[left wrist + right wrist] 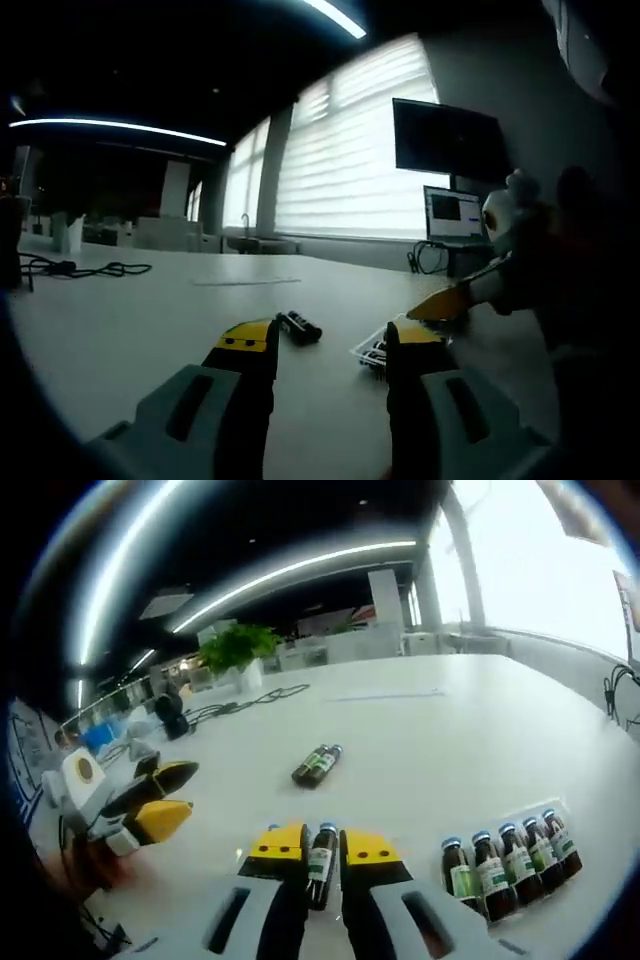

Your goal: Grip medicine bottles put into box

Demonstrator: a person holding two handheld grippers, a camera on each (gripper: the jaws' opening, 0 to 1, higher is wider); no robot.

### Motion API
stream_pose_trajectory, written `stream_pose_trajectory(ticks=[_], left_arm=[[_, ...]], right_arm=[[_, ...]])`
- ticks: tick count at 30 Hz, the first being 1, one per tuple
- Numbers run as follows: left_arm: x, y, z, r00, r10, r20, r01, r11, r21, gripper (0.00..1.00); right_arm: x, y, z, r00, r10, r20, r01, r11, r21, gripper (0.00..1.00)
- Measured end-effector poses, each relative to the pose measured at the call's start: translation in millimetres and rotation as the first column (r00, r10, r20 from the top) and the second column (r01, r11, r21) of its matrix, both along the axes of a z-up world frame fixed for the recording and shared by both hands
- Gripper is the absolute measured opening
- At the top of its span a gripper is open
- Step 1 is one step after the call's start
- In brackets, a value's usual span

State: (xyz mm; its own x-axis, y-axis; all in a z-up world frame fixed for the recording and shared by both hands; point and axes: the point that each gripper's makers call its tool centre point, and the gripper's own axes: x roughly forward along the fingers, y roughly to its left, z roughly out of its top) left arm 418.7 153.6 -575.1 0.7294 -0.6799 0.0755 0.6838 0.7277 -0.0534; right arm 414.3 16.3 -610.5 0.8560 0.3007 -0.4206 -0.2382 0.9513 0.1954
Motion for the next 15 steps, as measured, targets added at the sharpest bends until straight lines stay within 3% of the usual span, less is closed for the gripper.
stream_pose_trajectory(ticks=[3,9,11,15], left_arm=[[-0.9,0,0.3,1.0,-0.001,0.003,0.001,1.0,0.002,0.36],[-0.5,2,1.5,1.0,0.008,0.005,-0.008,1.0,-0.004,0.36],[-0.6,2,1.6,1.0,0.008,0.004,-0.008,1.0,-0.005,0.36],[-0.8,2,1.7,1.0,0.007,0.003,-0.007,1.0,-0.007,0.36]], right_arm=[[-2,3,-6.1,1.0,-0.018,-0.017,0.019,1.0,0.014,0.03],[-6,6,-14.1,1.0,-0.017,-0.01,0.017,0.998,-0.061,0.01],[-7,8,-13.8,1.0,-0.015,-0.008,0.015,0.998,-0.054,0.01],[-7,11,-11.2,0.999,0.008,0.044,-0.001,0.988,-0.156,0.0]])
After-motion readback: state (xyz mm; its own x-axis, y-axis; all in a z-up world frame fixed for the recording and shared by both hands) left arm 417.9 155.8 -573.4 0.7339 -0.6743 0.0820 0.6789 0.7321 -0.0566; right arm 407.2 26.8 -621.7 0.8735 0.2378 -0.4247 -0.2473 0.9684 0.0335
